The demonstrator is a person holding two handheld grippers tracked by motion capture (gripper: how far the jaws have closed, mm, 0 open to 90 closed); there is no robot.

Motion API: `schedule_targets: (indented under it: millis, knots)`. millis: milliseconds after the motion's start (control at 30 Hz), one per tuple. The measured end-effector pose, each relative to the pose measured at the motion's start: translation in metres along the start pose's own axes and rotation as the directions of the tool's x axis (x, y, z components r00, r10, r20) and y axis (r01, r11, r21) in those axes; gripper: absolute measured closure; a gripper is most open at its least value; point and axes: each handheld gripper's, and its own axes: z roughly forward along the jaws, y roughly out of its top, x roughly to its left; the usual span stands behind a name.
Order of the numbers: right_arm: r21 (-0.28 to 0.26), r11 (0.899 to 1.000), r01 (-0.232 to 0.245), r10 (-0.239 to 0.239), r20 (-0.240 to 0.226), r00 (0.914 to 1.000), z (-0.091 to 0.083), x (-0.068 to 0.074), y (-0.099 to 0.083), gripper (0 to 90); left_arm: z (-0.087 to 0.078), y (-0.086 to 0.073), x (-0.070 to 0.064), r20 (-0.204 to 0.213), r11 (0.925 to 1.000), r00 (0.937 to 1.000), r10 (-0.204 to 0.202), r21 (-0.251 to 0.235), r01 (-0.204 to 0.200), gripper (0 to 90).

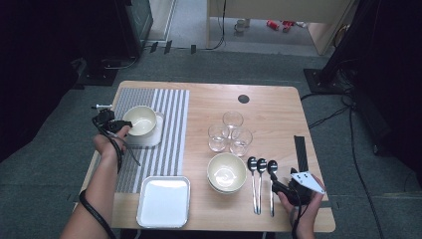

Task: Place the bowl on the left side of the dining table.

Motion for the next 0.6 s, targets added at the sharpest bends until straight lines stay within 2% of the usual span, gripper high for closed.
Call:
schedule_targets:
  millis: [233,467,600]
  knots:
    - [0.001,1.000,0.000,0.000,0.002,1.0000,-0.0001,-0.0003,0.0000,23.1,0.0005,0.0007,-0.0082,-0.026,0.9989,0.9986,0.046,0.008,-0.046,84.4]
    - [-0.001,1.000,0.002,-0.002,0.001,1.0000,-0.0001,-0.0004,-0.0001,23.1,0.0012,0.0012,-0.0054,-0.030,0.9995,0.9992,0.027,0.017,-0.027,84.4]
    - [0.000,1.000,0.001,-0.001,0.002,1.0000,-0.0001,-0.0003,-0.0001,23.1,0.0030,0.0023,-0.0074,-0.044,0.9992,0.9984,0.035,0.021,-0.034,84.2]
